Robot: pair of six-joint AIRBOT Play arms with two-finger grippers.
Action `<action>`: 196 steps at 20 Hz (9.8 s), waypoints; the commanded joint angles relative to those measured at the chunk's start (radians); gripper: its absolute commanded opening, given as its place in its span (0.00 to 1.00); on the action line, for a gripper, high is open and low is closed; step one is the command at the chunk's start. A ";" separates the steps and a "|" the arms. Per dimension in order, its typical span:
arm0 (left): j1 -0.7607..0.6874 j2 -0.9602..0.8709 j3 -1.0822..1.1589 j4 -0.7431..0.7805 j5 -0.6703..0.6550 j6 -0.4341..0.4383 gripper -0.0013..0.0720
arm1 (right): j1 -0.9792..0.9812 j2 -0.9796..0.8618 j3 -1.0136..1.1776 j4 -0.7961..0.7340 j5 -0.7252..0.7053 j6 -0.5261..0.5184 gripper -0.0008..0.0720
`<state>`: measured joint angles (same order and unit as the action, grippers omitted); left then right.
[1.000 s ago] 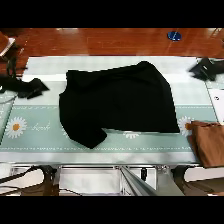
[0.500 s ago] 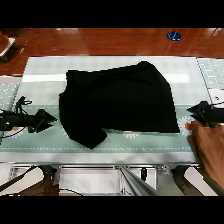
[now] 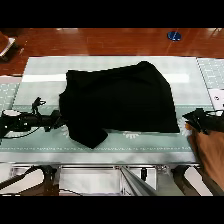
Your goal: Fold the shirts.
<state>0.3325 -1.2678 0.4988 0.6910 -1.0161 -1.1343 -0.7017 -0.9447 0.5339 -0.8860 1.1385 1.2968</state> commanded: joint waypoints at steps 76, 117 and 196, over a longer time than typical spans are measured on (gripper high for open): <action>-0.289 -0.411 0.962 0.369 0.430 -0.504 0.05 | 0.555 -0.950 1.349 -0.135 -0.156 0.251 0.04; 0.233 0.175 0.107 0.413 -0.270 -0.172 0.71 | 0.320 -0.178 0.284 -0.076 -0.076 0.071 0.58; -0.244 -0.024 0.542 0.224 0.106 -0.204 0.71 | 0.370 -0.952 0.929 0.073 -0.009 0.140 0.58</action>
<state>0.1650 -1.3640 1.1301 0.9314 -0.9791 -1.3678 -0.3687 -1.8534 1.4647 -0.8604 1.1156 1.4445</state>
